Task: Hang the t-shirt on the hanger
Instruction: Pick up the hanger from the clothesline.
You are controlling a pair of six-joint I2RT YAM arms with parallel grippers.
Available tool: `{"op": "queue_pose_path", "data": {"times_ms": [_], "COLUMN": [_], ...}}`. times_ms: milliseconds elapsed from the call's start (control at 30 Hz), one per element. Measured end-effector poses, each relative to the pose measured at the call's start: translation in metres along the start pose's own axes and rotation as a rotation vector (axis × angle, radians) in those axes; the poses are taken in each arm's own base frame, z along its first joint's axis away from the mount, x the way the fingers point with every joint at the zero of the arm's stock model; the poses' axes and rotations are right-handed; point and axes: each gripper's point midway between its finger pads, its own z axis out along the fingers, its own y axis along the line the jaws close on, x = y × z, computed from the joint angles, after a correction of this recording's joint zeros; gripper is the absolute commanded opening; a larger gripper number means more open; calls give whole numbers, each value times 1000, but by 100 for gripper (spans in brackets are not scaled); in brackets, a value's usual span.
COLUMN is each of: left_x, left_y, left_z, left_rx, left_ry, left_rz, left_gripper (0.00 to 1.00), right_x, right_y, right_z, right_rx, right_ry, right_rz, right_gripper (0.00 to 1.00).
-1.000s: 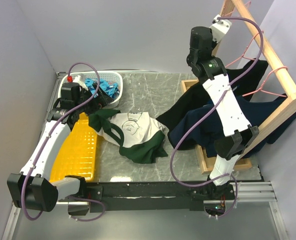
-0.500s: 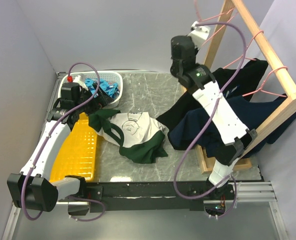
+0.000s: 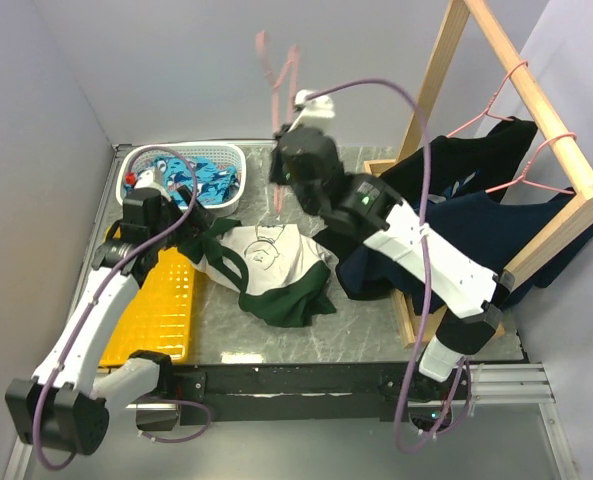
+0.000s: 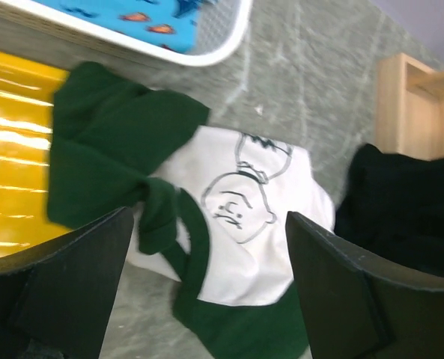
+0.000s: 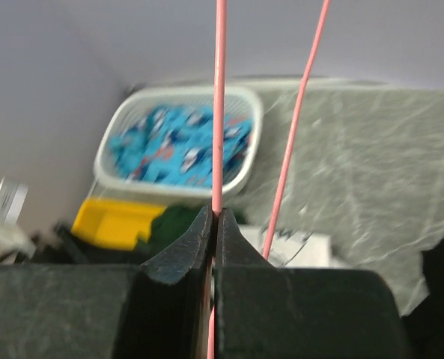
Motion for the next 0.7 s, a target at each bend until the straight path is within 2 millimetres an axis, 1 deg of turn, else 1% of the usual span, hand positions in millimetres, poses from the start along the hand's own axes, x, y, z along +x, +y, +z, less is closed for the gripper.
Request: {"op": "queue_pose_path", "data": {"times_ms": [67,100,167,233,267,300,333,367,433,533,600,667,700], "left_x": [-2,-2,1,13,24,36,45,59,82,106,116,118,118], "left_y": [6,9,10,11,10,11,12,14,20,38,49,54,56], "left_z": [-8,-13,-23,-31,-33,-34,-34,-32,-26,-13,-5,2,5], "left_rx": [-35,-52,-66,-71,-68,-68,-73,-78,-99,-169,-226,-263,-275], "left_ry": [-41,-62,-96,-108,-100,-87,-74,-48,-6,41,62,62,58], "left_rz": [16,26,43,51,57,58,56,59,55,47,43,40,40], "left_gripper": [82,78,74,68,64,62,61,60,60,59,59,58,58], "right_x": [18,27,46,69,79,89,96,101,110,123,130,137,141], "right_y": [22,33,52,67,72,74,75,75,70,53,40,28,24], "right_z": [-13,-20,-33,-51,-61,-71,-80,-91,-112,-146,-165,-180,-184], "right_rx": [-76,-118,-208,-304,-354,-397,-433,-471,-533,-605,-636,-650,-651], "right_ry": [51,80,138,209,246,282,312,335,377,430,456,475,482], "right_rz": [-29,-46,-71,-101,-115,-127,-133,-135,-129,-102,-83,-62,-57], "right_gripper": [0,0,0,0,0,0,0,0,0,0,0,0,0]}}
